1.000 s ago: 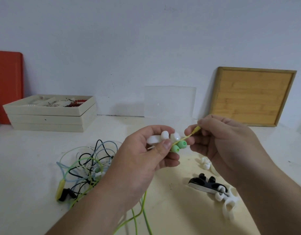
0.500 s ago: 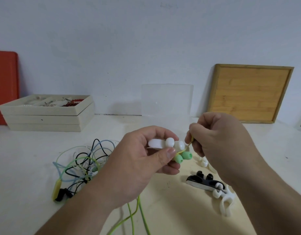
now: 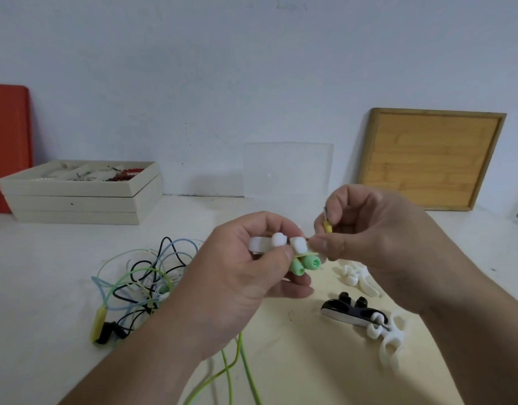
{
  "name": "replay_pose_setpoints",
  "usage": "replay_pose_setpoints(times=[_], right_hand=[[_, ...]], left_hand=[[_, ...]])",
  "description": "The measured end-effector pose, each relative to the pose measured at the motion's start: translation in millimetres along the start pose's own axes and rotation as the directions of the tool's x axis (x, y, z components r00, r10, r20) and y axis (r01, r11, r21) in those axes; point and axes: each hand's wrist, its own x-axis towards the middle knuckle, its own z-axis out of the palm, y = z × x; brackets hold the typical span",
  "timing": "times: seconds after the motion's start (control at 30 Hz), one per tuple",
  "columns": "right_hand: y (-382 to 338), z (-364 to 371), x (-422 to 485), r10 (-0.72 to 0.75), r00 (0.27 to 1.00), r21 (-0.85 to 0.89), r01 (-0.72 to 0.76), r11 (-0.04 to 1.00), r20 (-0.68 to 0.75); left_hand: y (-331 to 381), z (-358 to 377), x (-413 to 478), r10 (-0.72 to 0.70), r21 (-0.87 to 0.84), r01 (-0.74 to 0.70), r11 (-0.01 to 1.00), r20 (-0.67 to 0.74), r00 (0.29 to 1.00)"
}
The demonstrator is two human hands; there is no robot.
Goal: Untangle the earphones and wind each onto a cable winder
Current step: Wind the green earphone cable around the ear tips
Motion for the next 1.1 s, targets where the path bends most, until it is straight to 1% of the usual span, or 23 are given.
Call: replay_pose_setpoints(times=[0.1, 0.23, 0.33, 0.43, 0.53, 0.63, 0.73, 0.8, 0.9, 0.97, 1.0, 1.07, 1.1], right_hand=[[-2.4, 2.4, -1.3, -0.058, 0.998, -0.092, 0.055, 0.994, -0.034], [-5.4, 10.8, -3.0, -0.085, 0.994, -0.155, 0.073, 0.985, -0.073], [-4.4, 14.5, -3.1, -0.106, 0.989, -0.242, 0.078, 0.967, -0.106], [-4.0, 17.1, -3.4, -0.122, 0.984, -0.29, 0.08, 0.954, -0.128], [-4.7, 16.9, -3.5, -0.105, 0.984, -0.326, 0.054, 0.944, -0.143], [-6.5, 13.9, -4.2, -0.042, 0.989, -0.354, -0.01, 0.935, -0.139], [-8.3, 13.4, -4.4, 0.017, 0.992, -0.392, -0.066, 0.918, -0.129], [-7.9, 14.7, -4.7, 0.021, 0.99, -0.394, -0.075, 0.916, -0.14], [-5.9, 13.8, -5.4, 0.024, 0.984, -0.356, -0.086, 0.931, -0.176], [-3.9, 13.2, -5.0, 0.057, 0.98, -0.323, -0.118, 0.939, -0.192], [-2.6, 14.2, -4.4, 0.073, 0.978, -0.33, -0.135, 0.934, -0.194], [0.1, 17.7, -3.4, 0.085, 0.973, -0.368, -0.16, 0.916, -0.213], [1.4, 19.1, -2.8, 0.078, 0.968, -0.381, -0.167, 0.909, -0.239]], left_hand=[[1.3, -1.8, -0.5, -0.041, -0.059, 0.043, 0.997, 0.037, 0.998], [1.6, -4.1, -0.9, -0.062, -0.034, 0.064, 0.997, 0.055, 0.997], [1.2, -4.1, -2.5, -0.078, -0.019, 0.08, 0.997, 0.093, 0.993], [1.7, -4.4, -3.7, -0.078, -0.011, 0.079, 0.997, 0.118, 0.99], [1.7, -2.2, -3.9, -0.038, 0.022, 0.036, 0.999, 0.097, 0.995], [0.7, 0.2, -4.2, -0.02, 0.036, 0.017, 0.999, 0.087, 0.996], [-0.4, -1.6, -5.2, -0.02, 0.062, 0.011, 0.998, 0.139, 0.99], [0.1, -3.7, -5.8, -0.031, 0.089, 0.015, 0.996, 0.18, 0.983], [1.1, -4.3, -6.0, -0.008, 0.181, -0.026, 0.983, 0.186, 0.982], [-0.4, -3.6, -7.2, 0.015, 0.301, -0.073, 0.951, 0.189, 0.982], [-1.9, -2.4, -7.8, 0.023, 0.38, -0.097, 0.92, 0.194, 0.981], [-5.4, 2.3, -9.4, 0.055, 0.555, -0.173, 0.814, 0.223, 0.973], [-6.8, 5.5, -10.2, 0.071, 0.619, -0.194, 0.761, 0.217, 0.974]])
